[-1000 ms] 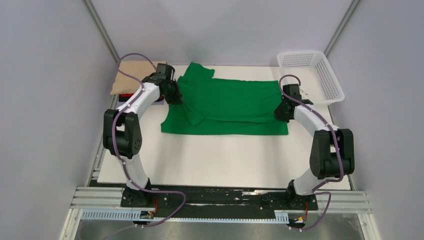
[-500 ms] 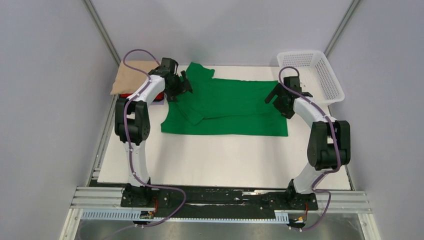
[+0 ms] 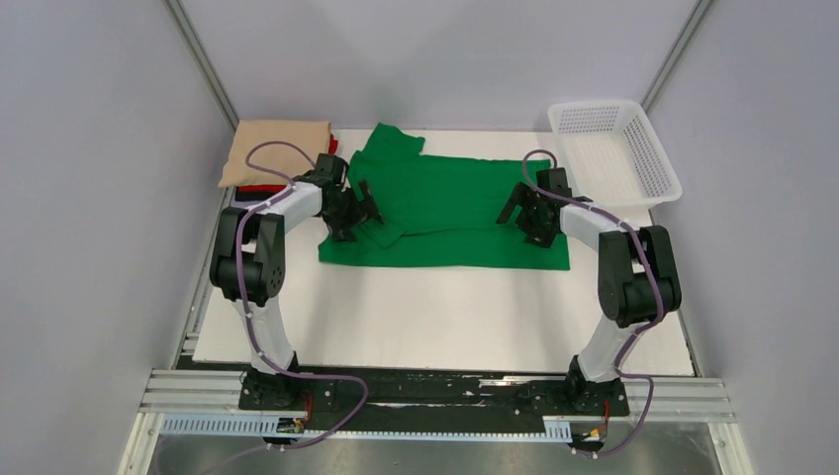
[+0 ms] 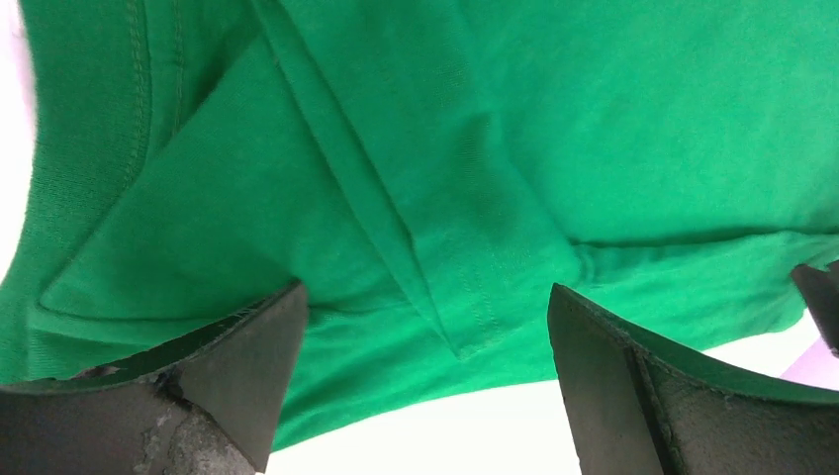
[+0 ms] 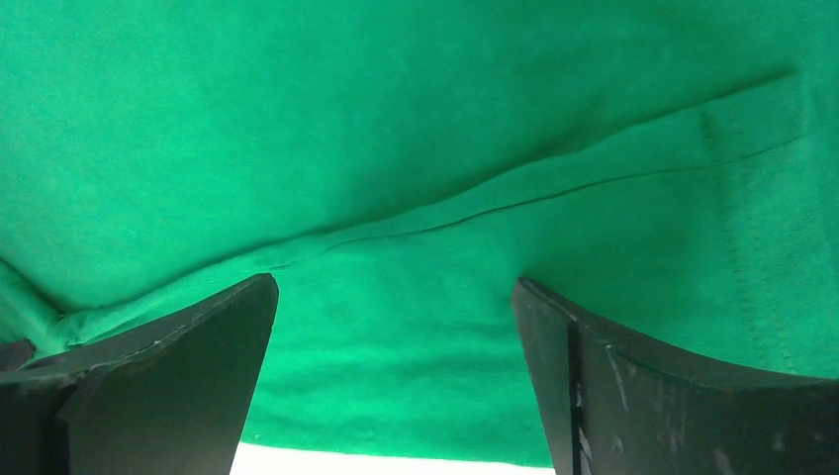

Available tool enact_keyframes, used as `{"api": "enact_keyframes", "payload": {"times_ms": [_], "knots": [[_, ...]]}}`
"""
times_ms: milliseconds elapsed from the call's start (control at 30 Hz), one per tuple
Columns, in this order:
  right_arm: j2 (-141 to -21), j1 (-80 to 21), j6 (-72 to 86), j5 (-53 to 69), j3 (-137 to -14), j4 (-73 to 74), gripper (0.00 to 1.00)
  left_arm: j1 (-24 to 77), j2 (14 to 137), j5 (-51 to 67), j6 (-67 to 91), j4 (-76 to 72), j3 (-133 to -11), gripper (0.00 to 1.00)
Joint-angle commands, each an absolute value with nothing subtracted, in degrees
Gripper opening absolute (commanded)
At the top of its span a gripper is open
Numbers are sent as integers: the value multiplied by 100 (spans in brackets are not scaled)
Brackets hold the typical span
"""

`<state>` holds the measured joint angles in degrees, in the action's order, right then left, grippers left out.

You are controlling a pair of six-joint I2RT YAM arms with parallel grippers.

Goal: Fold and stack the t-shirts
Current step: Fold the flattened tshirt in 1/3 of the way

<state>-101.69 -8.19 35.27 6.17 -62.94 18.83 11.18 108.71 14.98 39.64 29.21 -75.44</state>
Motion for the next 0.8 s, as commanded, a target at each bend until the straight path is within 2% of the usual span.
{"api": "enact_keyframes", "payload": {"times_ms": [0,200,367,533,767], "knots": [[-10002,-804,3550,528,-5798,1618,100,1120,10858,1531,4003,2616,-7151,100],[-9461,-799,3681,566,-4684,1776,100,1123,10504,1280,3859,2578,-6132,100],[-8542,-824,3804,772,-3730,2258,100,1138,9622,1284,3984,2517,-5082,100],[-7623,-892,3916,1001,-3242,2876,100,1286,8689,1123,4261,2760,-4146,100],[-6979,-907,4064,769,-2944,3317,100,1688,7458,747,4771,3467,-3457,100]]}}
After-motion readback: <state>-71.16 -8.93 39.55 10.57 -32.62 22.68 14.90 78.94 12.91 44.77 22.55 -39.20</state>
